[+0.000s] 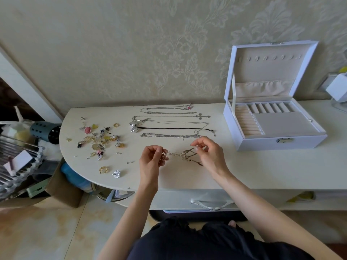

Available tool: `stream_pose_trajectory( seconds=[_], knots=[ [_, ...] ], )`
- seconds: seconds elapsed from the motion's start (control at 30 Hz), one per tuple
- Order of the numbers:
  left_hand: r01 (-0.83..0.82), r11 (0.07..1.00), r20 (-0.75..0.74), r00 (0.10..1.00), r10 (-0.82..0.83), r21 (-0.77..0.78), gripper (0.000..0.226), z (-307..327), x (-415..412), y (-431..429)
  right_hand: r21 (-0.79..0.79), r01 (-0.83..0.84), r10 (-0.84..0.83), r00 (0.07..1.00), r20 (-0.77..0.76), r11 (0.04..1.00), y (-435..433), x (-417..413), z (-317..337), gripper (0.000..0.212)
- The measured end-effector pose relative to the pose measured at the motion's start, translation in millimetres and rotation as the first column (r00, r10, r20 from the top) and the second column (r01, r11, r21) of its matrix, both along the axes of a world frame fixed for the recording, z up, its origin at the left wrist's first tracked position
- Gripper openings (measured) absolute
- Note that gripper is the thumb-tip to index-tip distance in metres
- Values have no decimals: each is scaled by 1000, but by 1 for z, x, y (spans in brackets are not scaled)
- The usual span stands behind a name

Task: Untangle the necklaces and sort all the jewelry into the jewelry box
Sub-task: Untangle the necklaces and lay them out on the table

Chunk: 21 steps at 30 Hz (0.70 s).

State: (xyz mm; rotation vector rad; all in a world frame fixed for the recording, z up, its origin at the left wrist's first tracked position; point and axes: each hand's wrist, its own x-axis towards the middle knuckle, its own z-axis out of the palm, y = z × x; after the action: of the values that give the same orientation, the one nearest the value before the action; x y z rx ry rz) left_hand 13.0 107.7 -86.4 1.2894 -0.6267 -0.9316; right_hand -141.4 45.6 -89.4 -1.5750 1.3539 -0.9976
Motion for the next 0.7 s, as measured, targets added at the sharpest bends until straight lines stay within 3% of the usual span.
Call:
stream_pose_trajectory(
  seconds=[0.07, 0.13, 0.23, 0.3, 0.53, 0.7],
  knots=[
    [77, 997, -43, 996, -77, -13, 16, 2, -2, 1, -30, -69, 62, 982, -180, 997, 1, 2, -2, 26],
    [149, 989, -67, 986, -150, -14, 15, 3, -3, 2, -53, -160, 140, 954, -265, 986, 4, 5, 0, 34],
    [201, 979, -91, 976, -198, 21, 13, 4, -6, 3, -23, -288, 284, 954, -95, 957, 11, 10, 7, 35],
    [210, 977, -112, 972, -204, 42, 14, 3, -7, 2, -72, -336, 330, 941, -79, 939, 16, 14, 7, 31],
    [236, 971, -219, 951, -220, 46, 12, 2, -5, 2, -154, -388, 329, 892, -310, 909, 15, 14, 1, 30],
    [242, 970, -215, 949, -232, 22, 22, 0, -3, -1, -215, -365, 267, 887, -378, 906, 13, 11, 1, 25]
  ],
)
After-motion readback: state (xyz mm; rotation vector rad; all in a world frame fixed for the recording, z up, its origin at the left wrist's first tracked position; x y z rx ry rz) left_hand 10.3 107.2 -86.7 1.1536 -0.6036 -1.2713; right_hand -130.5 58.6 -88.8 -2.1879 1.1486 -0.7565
